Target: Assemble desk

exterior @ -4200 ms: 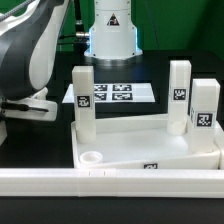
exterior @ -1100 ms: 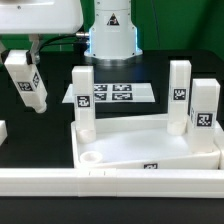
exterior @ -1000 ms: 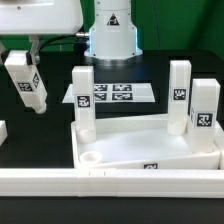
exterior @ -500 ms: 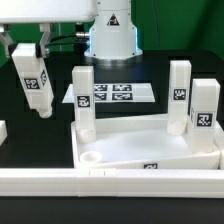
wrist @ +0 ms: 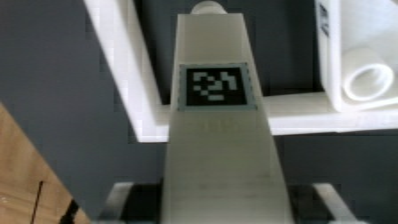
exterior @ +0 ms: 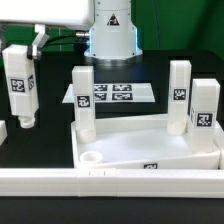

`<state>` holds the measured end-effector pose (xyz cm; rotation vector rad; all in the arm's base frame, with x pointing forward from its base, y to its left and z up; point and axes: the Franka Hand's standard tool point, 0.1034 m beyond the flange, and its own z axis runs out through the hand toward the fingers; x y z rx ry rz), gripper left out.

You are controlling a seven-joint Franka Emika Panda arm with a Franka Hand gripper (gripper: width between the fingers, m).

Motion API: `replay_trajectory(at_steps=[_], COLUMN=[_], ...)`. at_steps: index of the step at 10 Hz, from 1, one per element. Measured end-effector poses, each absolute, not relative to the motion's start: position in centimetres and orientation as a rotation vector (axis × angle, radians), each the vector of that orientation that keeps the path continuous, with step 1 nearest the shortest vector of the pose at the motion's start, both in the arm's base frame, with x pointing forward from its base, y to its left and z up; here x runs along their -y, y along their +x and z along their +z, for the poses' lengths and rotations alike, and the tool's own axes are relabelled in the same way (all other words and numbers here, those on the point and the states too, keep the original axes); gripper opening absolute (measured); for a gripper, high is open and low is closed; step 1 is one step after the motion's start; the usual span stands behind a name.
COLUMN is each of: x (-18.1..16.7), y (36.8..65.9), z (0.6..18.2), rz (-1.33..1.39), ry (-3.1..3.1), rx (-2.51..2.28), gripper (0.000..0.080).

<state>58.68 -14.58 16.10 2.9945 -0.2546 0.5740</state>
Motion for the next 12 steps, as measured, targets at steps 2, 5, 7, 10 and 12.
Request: replay_trajectory(at_steps=[2, 5, 7, 10, 12], x=[12.0, 11.1, 11.1, 8.2, 6.9], y=[61.0, 62.0, 61.9, 63.6, 64.3], z=[16.7, 16.6, 16.5, 16.2, 15.6], rz=[0.613, 0.629, 0.627, 0.653, 0.665], ry=[3.005, 3.004, 3.005, 3.014, 3.009], rx=[0.224, 0.197, 0.196, 0.183, 0.14], gripper=[0.029, 0.029, 0.029, 0.029, 0.029])
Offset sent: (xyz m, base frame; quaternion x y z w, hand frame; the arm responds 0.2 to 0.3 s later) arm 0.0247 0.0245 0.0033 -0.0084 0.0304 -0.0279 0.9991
